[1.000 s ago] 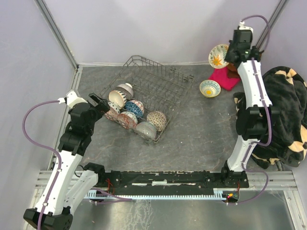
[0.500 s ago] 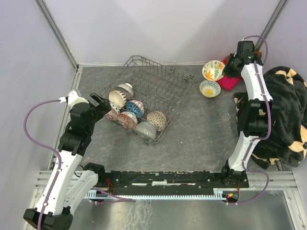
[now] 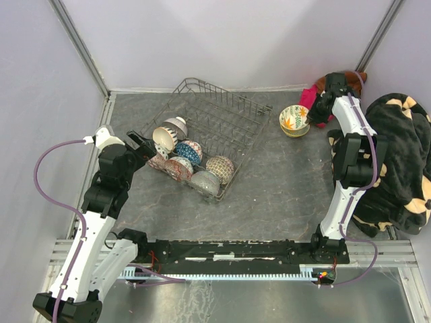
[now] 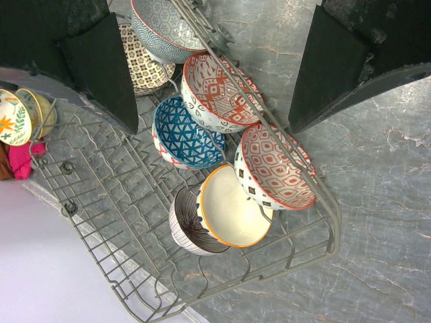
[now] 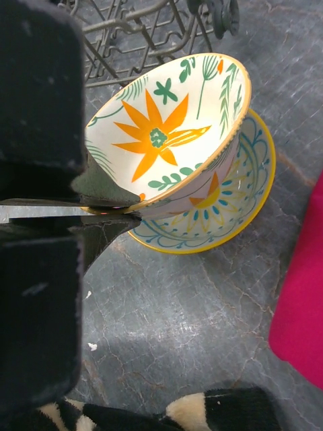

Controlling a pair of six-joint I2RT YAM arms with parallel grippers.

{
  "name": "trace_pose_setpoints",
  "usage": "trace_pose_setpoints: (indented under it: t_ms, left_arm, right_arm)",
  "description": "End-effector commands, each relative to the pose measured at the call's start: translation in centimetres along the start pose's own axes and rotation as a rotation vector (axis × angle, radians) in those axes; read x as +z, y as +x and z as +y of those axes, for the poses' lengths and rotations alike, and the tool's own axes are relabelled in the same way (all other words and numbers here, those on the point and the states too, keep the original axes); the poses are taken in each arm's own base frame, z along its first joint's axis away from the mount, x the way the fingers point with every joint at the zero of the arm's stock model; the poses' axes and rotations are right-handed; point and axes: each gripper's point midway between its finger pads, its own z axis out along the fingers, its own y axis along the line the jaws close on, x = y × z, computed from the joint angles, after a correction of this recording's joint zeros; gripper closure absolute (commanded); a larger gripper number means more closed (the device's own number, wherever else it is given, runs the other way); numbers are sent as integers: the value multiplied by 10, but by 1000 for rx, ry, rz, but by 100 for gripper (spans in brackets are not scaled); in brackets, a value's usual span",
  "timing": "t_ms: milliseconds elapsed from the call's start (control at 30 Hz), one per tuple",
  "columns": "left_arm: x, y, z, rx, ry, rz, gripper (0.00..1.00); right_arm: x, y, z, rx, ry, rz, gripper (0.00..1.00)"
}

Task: Unload the bowls from the dish rack

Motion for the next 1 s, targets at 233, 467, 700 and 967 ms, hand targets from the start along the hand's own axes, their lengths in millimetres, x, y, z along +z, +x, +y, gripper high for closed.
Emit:
trace_pose_setpoints:
  t_ms: [233, 467, 700, 967]
  left_arm:
    - [-3, -14, -16, -37, 60, -45, 1]
    - [-2, -14, -16, -38, 58, -46, 1]
    - [-2, -15, -16, -39, 57, -47, 1]
    - [-2, -16, -16, -39, 55, -50, 1]
  right_arm:
    - [11, -8, -2, 23, -21, -48, 99]
    - [22, -4, -10, 52, -12, -34, 99]
    - [32, -2, -11, 77, -18, -23, 99]
    - [34, 2, -12, 85, -25, -9, 88]
